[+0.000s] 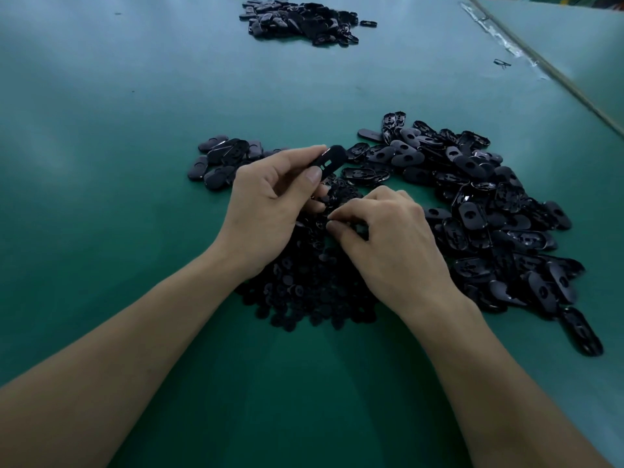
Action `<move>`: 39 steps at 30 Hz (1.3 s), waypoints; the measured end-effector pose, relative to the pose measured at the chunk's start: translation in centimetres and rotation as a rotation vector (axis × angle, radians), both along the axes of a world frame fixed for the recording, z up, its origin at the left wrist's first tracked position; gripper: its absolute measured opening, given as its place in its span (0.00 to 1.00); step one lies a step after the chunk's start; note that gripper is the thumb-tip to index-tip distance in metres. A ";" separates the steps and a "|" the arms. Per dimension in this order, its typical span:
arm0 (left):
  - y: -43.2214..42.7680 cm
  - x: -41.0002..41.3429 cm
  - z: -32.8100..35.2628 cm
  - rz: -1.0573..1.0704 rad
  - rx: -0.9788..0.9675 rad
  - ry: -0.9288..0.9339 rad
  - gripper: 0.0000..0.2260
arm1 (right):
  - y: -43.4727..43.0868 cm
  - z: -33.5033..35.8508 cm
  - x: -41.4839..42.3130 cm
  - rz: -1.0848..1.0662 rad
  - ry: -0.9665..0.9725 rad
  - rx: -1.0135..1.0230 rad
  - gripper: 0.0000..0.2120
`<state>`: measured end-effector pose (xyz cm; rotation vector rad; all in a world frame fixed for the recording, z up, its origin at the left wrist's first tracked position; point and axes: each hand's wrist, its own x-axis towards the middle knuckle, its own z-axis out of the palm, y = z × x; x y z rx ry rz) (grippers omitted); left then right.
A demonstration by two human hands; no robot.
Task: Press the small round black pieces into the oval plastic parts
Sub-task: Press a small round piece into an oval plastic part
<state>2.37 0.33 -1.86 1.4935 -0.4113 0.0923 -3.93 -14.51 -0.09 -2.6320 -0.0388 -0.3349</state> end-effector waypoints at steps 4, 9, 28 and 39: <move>0.1 -0.1 0.0 0.012 -0.021 0.009 0.10 | 0.2 0.4 0.0 0.007 -0.037 0.045 0.12; 0.2 -0.1 0.1 0.038 -0.040 0.021 0.08 | 0.2 0.5 0.2 0.026 -0.047 0.148 0.13; 0.4 -0.1 0.1 0.062 0.072 -0.033 0.09 | 0.2 0.8 0.2 -0.034 -0.272 0.423 0.06; 0.3 -0.4 0.6 0.015 0.157 -0.070 0.11 | 0.2 0.8 0.4 -0.020 -0.257 0.416 0.09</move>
